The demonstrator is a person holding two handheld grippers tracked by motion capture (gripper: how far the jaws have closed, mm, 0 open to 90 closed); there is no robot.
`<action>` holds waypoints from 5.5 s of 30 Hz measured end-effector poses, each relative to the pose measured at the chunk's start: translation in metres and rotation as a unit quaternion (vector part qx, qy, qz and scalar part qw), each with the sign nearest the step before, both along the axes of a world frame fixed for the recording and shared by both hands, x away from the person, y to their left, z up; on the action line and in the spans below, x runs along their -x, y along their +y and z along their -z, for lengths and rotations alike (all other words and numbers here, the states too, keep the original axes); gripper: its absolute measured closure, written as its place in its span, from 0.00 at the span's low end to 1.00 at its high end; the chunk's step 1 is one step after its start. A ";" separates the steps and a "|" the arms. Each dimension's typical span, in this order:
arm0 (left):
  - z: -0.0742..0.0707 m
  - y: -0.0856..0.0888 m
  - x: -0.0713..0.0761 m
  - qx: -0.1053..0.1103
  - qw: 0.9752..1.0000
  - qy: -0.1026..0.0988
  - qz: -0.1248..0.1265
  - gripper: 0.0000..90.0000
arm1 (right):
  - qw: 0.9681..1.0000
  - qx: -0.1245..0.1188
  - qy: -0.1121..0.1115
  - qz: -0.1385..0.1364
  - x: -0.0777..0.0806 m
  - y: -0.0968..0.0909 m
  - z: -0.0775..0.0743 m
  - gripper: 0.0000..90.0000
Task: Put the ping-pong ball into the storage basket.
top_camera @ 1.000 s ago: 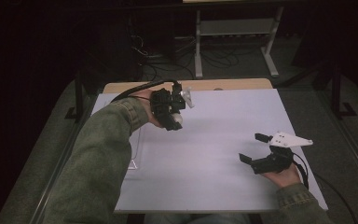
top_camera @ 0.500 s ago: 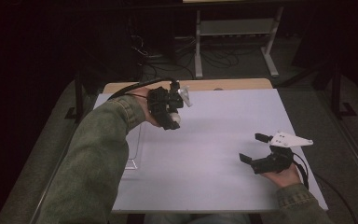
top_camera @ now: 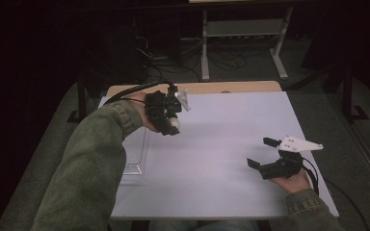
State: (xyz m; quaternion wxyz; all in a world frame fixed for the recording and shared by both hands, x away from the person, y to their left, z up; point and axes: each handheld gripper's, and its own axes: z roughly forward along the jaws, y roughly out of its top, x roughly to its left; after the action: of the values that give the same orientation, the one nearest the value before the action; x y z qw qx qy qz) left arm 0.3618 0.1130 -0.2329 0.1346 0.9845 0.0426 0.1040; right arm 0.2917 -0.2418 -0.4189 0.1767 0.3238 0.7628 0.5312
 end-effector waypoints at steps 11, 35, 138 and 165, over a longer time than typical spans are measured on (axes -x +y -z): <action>-0.001 0.024 0.007 0.003 1.000 0.000 -0.007 0.56 | 1.000 0.004 0.000 0.001 0.000 0.001 0.001 0.00; 0.004 0.054 0.012 0.005 1.000 0.009 -0.029 0.56 | 1.000 0.006 0.001 -0.001 0.000 0.001 0.001 0.00; 0.078 0.114 0.001 -0.014 0.992 0.066 -0.105 0.56 | 1.000 0.015 0.002 -0.005 0.000 0.003 0.002 0.00; 0.101 0.116 -0.004 -0.038 0.991 0.076 -0.105 0.56 | 1.000 0.019 0.005 -0.008 0.000 0.004 0.003 0.00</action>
State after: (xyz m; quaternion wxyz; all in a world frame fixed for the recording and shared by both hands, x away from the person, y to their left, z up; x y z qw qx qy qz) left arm 0.3653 0.2294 -0.3334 0.0821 0.9840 0.1516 0.0444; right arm 0.2919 -0.2380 -0.4217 0.1749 0.3169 0.7759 0.5168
